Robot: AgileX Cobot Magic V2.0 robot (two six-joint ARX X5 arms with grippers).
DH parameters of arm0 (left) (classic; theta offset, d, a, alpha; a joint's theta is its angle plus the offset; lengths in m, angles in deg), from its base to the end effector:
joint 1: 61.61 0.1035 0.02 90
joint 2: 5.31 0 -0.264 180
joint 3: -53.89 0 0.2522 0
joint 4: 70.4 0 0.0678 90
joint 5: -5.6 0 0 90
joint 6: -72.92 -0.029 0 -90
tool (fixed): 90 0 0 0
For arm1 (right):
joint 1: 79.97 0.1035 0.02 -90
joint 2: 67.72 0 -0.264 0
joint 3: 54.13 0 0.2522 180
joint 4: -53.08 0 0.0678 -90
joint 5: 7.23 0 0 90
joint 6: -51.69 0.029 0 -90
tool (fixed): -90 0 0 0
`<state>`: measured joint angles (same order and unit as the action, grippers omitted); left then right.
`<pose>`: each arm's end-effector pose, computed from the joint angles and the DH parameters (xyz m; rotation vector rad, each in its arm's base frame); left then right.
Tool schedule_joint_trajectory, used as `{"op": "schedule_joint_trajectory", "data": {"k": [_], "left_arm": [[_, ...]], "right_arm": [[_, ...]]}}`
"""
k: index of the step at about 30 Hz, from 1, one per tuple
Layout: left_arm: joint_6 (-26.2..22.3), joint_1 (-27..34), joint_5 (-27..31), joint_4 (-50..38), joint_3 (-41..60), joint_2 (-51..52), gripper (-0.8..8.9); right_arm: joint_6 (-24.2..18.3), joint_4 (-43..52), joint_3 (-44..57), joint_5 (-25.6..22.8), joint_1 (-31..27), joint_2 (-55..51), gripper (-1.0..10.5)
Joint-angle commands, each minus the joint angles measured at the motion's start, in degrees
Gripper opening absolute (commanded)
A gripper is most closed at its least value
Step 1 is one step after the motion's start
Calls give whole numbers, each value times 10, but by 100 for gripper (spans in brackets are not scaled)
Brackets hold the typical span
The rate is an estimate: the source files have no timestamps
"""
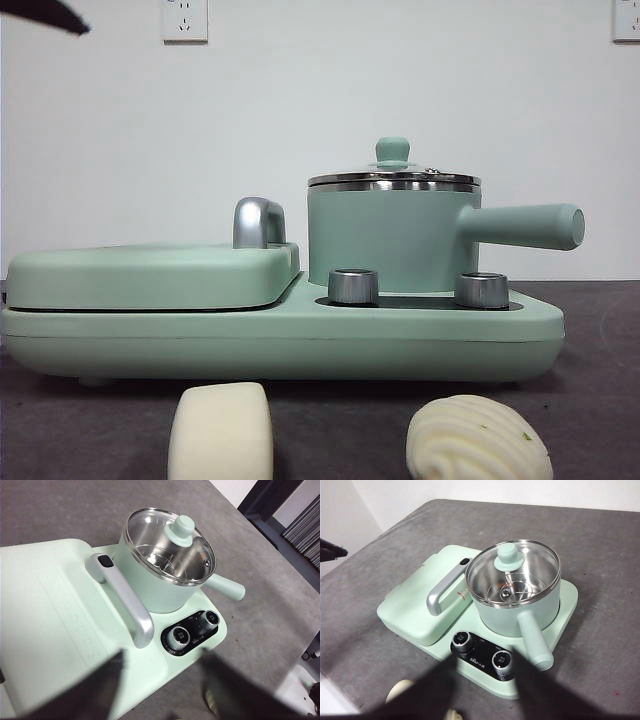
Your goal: Put the buns in a small steamer
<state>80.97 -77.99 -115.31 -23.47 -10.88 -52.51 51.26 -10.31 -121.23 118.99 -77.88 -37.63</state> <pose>0.1511 -0.0599 0.3279 -0.1961 0.5790 -0.7693 0.0740 0.0198 0.3472 0.1305 0.4458 0.6582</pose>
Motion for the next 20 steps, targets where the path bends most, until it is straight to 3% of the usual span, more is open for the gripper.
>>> {"op": "schedule_joint_trajectory", "data": {"k": [1,11,20], "left_arm": [[-12,-2,-4,-6,-11,-3,509],[18,-6,-12,-2,-14,-11,496],[-10,-31,-12,82,-141,-147,496]], "right_arm": [[-7,3,-8,-2,0,2,460],[10,3,-8,0,0,1,482],[20,3,-8,4,0,1,482]]}}
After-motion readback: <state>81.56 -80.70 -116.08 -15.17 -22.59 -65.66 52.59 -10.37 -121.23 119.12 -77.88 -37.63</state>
